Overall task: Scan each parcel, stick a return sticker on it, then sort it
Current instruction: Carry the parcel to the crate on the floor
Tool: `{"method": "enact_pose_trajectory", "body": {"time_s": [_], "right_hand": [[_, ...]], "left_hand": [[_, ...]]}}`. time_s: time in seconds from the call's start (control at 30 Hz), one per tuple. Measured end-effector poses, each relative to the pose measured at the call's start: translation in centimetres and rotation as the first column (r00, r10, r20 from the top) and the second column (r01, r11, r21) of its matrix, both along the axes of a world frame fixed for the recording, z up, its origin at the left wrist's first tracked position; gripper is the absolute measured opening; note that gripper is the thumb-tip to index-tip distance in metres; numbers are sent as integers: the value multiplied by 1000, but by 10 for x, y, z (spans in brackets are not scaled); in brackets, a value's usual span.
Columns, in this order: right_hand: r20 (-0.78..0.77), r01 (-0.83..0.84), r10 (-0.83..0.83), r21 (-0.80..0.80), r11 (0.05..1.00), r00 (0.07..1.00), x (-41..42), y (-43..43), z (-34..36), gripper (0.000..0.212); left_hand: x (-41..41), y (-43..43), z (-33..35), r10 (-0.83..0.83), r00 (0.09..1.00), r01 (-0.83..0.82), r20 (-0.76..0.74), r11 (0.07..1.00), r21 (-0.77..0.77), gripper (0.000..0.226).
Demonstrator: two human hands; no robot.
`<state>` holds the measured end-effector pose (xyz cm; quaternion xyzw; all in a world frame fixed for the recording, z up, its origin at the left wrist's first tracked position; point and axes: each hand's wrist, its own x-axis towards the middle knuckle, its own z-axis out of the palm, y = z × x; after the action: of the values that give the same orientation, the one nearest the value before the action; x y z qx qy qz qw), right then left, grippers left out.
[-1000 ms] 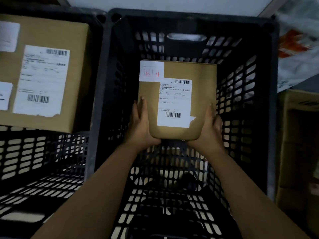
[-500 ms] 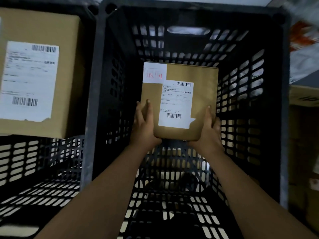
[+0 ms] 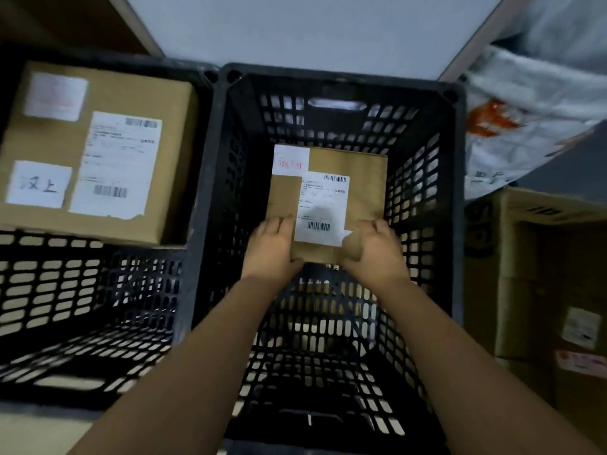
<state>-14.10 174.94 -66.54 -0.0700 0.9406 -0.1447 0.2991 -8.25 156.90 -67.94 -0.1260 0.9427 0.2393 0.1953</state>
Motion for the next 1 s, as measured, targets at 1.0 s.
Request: {"method": "enact_pose_trajectory", "body": {"time_s": [1.0], "right_hand": [[-794,-922,509,-162,351,333,218,-188,506,38]], "left_hand": [[324,-87,509,63,617,-667,-785,572,-478,50]]}}
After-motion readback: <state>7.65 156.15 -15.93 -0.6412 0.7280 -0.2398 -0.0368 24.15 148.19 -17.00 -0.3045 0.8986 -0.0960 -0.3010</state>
